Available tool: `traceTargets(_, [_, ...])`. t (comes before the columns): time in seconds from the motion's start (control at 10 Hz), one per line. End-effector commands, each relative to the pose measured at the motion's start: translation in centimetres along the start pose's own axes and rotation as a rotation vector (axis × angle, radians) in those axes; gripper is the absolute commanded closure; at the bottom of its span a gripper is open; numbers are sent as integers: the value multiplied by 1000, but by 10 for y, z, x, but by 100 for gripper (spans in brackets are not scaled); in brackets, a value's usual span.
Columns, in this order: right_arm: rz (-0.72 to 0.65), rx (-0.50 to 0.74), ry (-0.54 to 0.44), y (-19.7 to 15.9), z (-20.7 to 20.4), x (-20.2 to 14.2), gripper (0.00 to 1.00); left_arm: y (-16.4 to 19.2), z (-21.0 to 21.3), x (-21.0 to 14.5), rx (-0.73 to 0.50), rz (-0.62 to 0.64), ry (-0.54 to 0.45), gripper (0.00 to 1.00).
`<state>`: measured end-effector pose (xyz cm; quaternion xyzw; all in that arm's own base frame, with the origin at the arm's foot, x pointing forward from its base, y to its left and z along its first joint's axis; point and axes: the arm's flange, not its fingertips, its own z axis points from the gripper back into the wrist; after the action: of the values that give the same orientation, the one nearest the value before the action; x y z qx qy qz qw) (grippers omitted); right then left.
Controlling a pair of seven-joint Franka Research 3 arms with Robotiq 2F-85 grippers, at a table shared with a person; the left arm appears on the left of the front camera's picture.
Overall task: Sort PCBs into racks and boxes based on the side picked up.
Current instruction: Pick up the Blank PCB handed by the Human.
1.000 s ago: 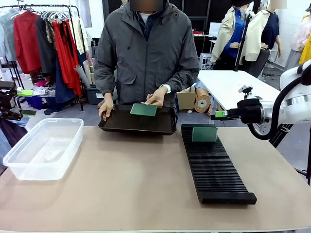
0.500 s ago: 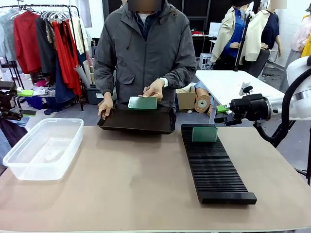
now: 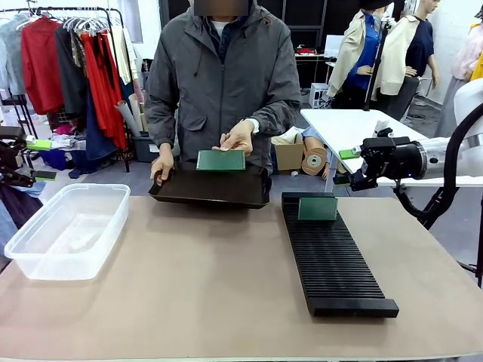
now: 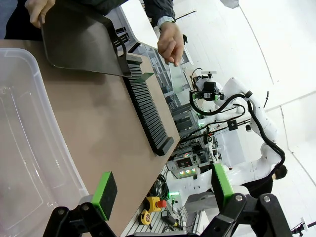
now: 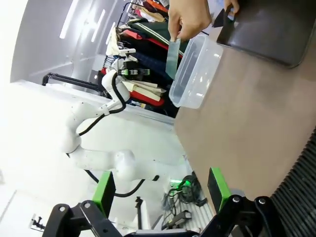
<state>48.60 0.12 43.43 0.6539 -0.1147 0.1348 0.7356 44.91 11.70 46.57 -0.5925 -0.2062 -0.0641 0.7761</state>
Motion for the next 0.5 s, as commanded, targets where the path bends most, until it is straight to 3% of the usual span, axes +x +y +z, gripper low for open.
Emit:
traceTargets(0.0, [30,-18,-2,-3,1,0,0,-2,1,0,2,9,0,0])
traceTargets(0.4, [30,-18,-2,-3,1,0,0,-2,1,0,2,9,0,0])
